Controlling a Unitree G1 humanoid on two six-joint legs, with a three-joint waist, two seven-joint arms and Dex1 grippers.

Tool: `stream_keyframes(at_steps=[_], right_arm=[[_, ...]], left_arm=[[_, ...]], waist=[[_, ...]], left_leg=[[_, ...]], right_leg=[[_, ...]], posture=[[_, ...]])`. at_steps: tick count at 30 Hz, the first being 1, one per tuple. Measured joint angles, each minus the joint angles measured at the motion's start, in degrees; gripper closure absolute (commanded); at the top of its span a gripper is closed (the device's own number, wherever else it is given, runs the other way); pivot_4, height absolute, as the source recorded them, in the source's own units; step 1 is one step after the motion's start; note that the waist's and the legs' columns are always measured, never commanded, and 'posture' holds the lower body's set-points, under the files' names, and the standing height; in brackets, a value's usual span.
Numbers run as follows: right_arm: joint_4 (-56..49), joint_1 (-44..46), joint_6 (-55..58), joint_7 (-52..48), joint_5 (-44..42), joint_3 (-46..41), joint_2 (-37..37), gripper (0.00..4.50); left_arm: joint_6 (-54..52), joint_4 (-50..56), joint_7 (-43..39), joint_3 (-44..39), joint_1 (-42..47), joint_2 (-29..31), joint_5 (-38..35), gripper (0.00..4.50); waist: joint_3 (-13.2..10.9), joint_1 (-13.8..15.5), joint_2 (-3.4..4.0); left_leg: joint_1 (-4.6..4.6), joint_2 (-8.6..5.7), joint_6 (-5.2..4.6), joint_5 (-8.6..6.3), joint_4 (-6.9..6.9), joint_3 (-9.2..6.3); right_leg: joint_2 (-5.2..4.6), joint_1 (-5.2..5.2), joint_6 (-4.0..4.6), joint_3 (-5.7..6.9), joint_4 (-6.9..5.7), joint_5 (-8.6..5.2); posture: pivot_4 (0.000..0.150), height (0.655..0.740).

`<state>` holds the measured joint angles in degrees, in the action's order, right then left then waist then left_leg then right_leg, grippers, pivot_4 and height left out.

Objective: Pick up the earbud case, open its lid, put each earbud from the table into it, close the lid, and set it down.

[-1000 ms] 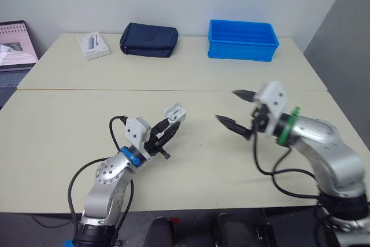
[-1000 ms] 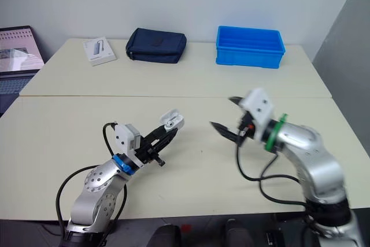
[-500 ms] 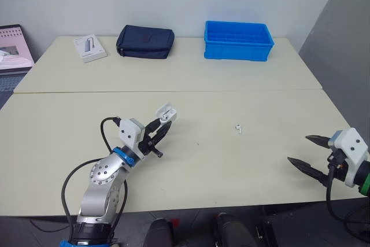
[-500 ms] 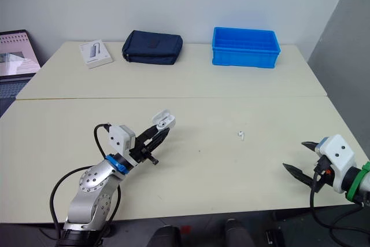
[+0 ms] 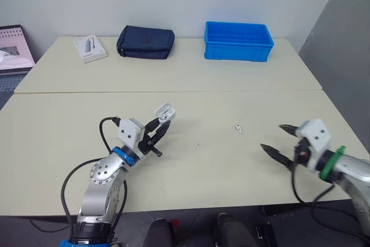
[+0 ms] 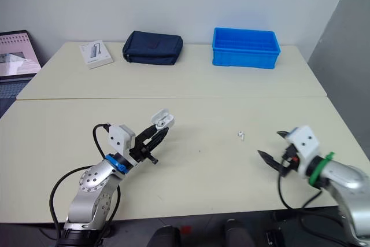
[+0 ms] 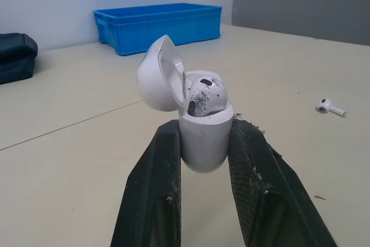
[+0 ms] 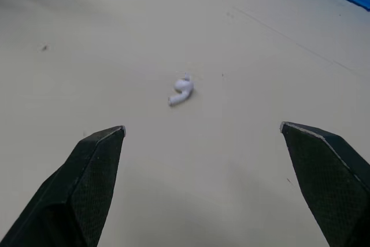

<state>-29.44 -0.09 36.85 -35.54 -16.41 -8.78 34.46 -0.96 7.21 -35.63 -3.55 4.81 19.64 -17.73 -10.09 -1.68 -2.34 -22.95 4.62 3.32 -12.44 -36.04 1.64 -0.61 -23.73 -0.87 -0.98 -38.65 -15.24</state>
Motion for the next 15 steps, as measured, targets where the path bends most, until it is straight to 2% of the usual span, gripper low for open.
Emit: stream_keyframes(at_steps=[6,12,15], right_arm=[[10.5,9.56,-0.43,10.42,7.02,10.46,-10.07,0.0],[20.72,14.51,-4.02,15.37,11.53,12.64,-13.89,0.0],[22.59,15.29,-5.12,16.38,12.63,13.08,-14.96,0.0]], left_arm=[[-0.15,0.07,-0.04,0.72,0.13,0.04,0.06,3.73],[-0.29,0.08,0.07,0.79,0.06,0.07,0.06,3.73],[-0.32,0.1,0.09,0.8,-0.01,0.06,0.05,3.73]], waist=[[0.0,-0.02,0.01],[0.0,0.15,0.01],[0.0,0.08,0.01]], left_leg=[[-0.03,0.01,0.0,0.0,0.0,0.04],[-0.07,0.02,0.0,0.0,0.02,0.06],[-0.05,0.03,-0.01,0.0,0.02,0.06]], right_leg=[[0.0,-0.04,0.0,-0.01,-0.02,0.01],[0.0,-0.05,-0.01,0.0,0.01,0.0],[0.01,-0.05,-0.01,0.0,-0.01,0.0]], posture=[[0.15,0.7391],[0.15,0.7391],[0.15,0.7391]])
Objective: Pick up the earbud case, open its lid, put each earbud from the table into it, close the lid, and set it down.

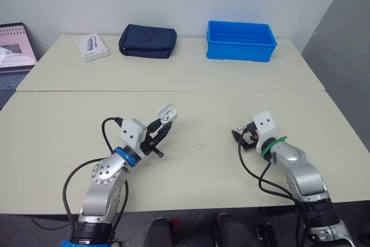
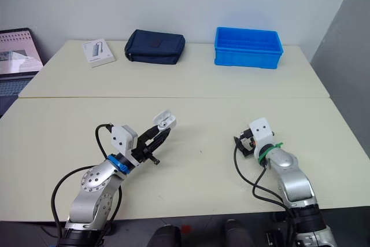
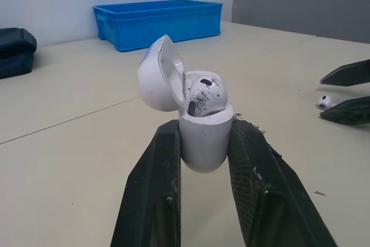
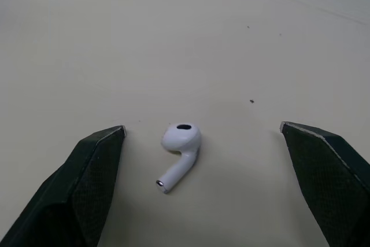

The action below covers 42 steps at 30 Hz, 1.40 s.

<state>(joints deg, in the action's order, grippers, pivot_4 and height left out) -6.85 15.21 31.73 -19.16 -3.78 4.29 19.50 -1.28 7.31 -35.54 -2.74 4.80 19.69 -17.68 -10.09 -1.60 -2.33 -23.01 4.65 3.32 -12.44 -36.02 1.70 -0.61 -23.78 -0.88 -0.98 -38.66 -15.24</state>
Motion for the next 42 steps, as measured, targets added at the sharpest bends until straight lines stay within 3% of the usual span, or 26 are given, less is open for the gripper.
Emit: stream_keyframes(at_steps=[3,13,19,25,29,40,42], right_arm=[[0.55,0.52,0.43,0.94,0.42,0.2,-1.61,0.55],[-2.59,0.49,6.84,0.92,-0.99,0.3,-4.32,4.05],[-5.96,-0.52,9.28,-4.04,-3.3,0.12,0.31,4.11],[-13.0,-4.66,3.03,-22.44,-6.84,0.89,19.1,4.11],[-12.71,-7.84,-4.14,-33.88,-9.2,0.42,27.36,4.11],[-1.51,-8.2,-15.84,-44.77,-8.32,2.68,29.95,4.11],[0.1,-7.37,-17.52,-45.58,-7.96,3.23,29.89,3.39]], left_arm=[[0.0,0.08,0.01,0.03,-0.35,0.0,0.0,3.73],[-0.76,1.19,-0.14,0.06,-0.74,0.0,-0.11,3.73],[-1.78,1.4,-1.24,0.05,-0.75,0.21,-0.51,3.73],[-2.67,1.48,-4.6,0.1,-0.44,1.52,-2.69,3.73],[-3.51,1.46,-7.2,0.16,0.2,2.56,-3.92,3.73],[-4.58,1.12,-10.41,0.16,2.57,3.99,-4.63,3.73],[-4.65,1.1,-10.44,0.16,2.6,4.02,-4.65,3.73]], waist=[[0.01,-0.05,0.0],[0.01,-0.07,0.01],[0.01,-0.04,0.02],[-0.02,-0.01,0.05],[-0.03,-0.02,0.03],[-0.03,-0.11,0.03],[-0.03,-0.12,0.03]], left_leg=[[0.07,0.0,0.0,0.0,-0.01,0.0],[0.08,0.0,0.0,0.01,-0.05,-0.01],[0.02,0.0,0.0,0.01,-0.01,0.0],[0.0,-0.01,-0.01,0.0,0.02,-0.02],[0.04,0.0,-0.01,0.0,0.03,-0.03],[0.05,-0.02,-0.01,0.0,0.0,-0.02],[0.08,-0.02,-0.01,0.0,-0.01,-0.02]], right_leg=[[0.0,0.02,0.0,-0.01,-0.11,0.0],[-0.01,0.02,0.01,-0.01,-0.18,0.0],[-0.01,-0.02,0.0,0.0,-0.08,-0.01],[0.0,-0.02,0.0,0.03,0.03,-0.02],[0.01,0.01,0.02,0.03,0.03,-0.03],[0.01,0.03,0.01,0.01,0.02,-0.02],[0.01,0.05,0.0,0.01,0.01,-0.02]], posture=[[0.15,0.7391],[0.15,0.7391],[0.15,0.7391],[0.15,0.7391],[0.15,0.7391],[0.15,0.7391],[0.15,0.7391]])
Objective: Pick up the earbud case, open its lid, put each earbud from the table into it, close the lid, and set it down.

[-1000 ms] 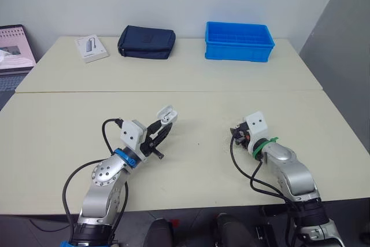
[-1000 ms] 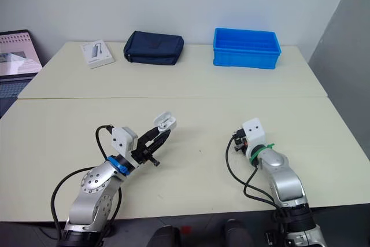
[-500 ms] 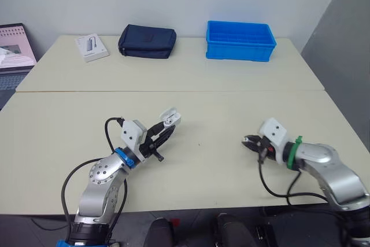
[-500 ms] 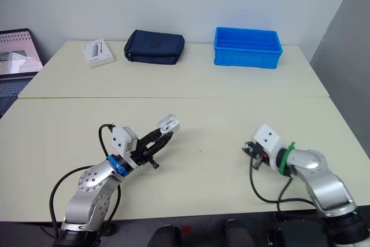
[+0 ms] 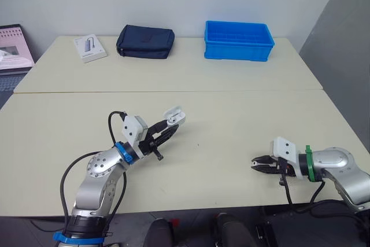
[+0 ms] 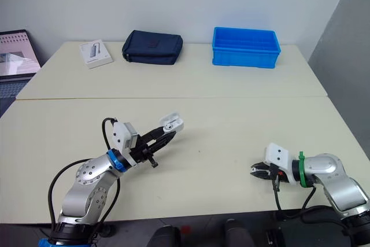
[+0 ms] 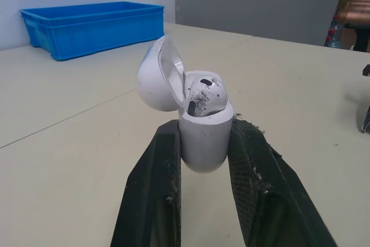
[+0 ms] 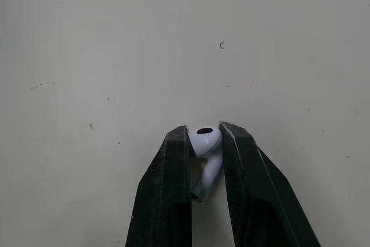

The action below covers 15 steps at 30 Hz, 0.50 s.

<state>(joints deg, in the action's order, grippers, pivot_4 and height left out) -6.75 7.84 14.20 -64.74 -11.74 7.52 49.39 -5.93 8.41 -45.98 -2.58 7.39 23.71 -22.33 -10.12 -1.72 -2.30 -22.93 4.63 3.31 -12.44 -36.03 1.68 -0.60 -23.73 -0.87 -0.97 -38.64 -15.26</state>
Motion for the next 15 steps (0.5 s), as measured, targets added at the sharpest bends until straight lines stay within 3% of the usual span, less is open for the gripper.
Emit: stream_keyframes(at_steps=[6,15], right_arm=[[3.05,1.12,-4.04,-0.21,1.37,-0.03,0.24,1.38],[-3.99,-0.41,2.01,-0.69,-0.68,-2.95,4.23,1.35]], left_arm=[[-0.99,0.01,0.37,-0.01,-0.34,0.0,-0.24,3.73],[-3.64,0.14,-0.64,-0.03,-0.6,0.15,-1.93,3.73]], waist=[[0.01,0.08,-0.01],[-0.01,0.15,0.02]], left_leg=[[0.08,0.0,0.0,0.0,-0.02,-0.01],[0.05,0.0,0.0,0.0,-0.02,0.0]], right_leg=[[-0.01,0.13,0.0,0.04,0.04,0.0],[-0.03,0.1,0.0,0.02,0.03,0.0]], posture=[[0.15,0.7391],[0.15,0.7391]])
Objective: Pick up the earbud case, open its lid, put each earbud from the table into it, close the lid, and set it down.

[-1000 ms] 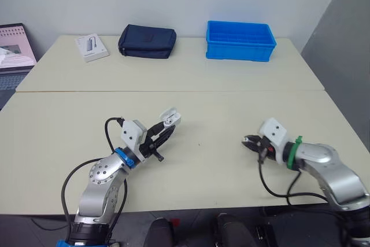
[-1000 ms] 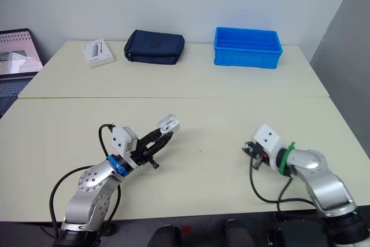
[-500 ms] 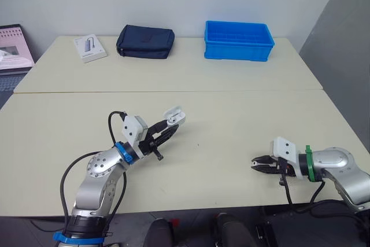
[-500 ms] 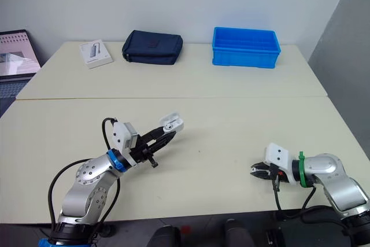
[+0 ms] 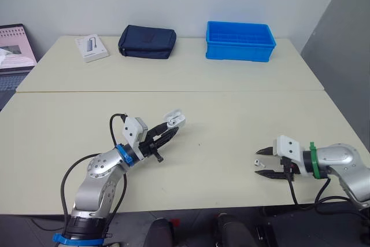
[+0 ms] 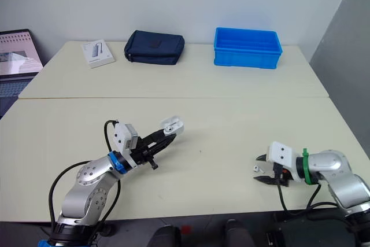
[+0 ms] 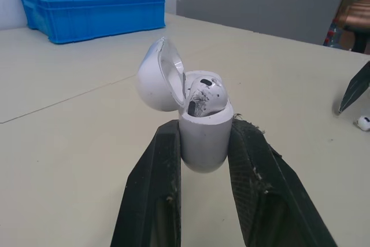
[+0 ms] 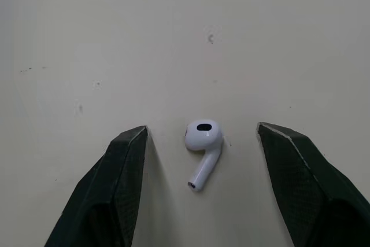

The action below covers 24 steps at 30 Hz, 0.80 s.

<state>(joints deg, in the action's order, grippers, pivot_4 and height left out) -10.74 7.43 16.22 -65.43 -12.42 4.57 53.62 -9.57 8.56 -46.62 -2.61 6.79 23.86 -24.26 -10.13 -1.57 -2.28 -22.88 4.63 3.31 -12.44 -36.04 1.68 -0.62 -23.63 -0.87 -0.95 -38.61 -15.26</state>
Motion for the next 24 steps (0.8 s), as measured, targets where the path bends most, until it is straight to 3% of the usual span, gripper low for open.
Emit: stream_keyframes(at_steps=[5,10,18,24], right_arm=[[-10.92,-0.99,9.8,1.89,-2.3,-4.34,4.19,1.35],[-17.57,-0.55,24.57,7.51,0.64,-0.75,6.97,1.35],[-16.79,9.27,34.24,11.3,3.48,10.73,2.11,1.35],[-15.83,11.82,35.43,11.69,4.78,13.87,2.01,1.35]], left_arm=[[-0.2,0.13,-0.39,0.02,0.03,0.13,-0.3,3.73],[0.76,0.13,-0.64,0.34,0.15,0.38,0.56,3.73],[2.23,0.25,-0.44,1.44,-0.11,0.33,1.45,3.73],[3.0,0.26,-0.27,1.7,-1.62,0.32,1.82,3.73]], waist=[[0.0,0.0,-0.01],[0.01,0.0,-0.01],[0.0,-0.08,-0.01],[0.0,-0.05,-0.01]], left_leg=[[0.01,0.01,0.0,0.0,0.0,-0.05],[0.0,-0.01,0.01,0.0,-0.01,0.0],[-0.07,-0.01,0.0,0.0,0.0,-0.01],[-0.11,0.0,0.0,0.0,0.01,0.0]], right_leg=[[0.01,0.0,0.01,0.04,-0.02,0.0],[-0.03,-0.01,0.0,0.0,0.01,0.0],[-0.02,-0.11,0.01,0.0,-0.01,0.0],[-0.02,-0.14,0.01,0.01,0.02,-0.01]], posture=[[0.15,0.7391],[0.15,0.7391],[0.15,0.7391],[0.15,0.7391]])
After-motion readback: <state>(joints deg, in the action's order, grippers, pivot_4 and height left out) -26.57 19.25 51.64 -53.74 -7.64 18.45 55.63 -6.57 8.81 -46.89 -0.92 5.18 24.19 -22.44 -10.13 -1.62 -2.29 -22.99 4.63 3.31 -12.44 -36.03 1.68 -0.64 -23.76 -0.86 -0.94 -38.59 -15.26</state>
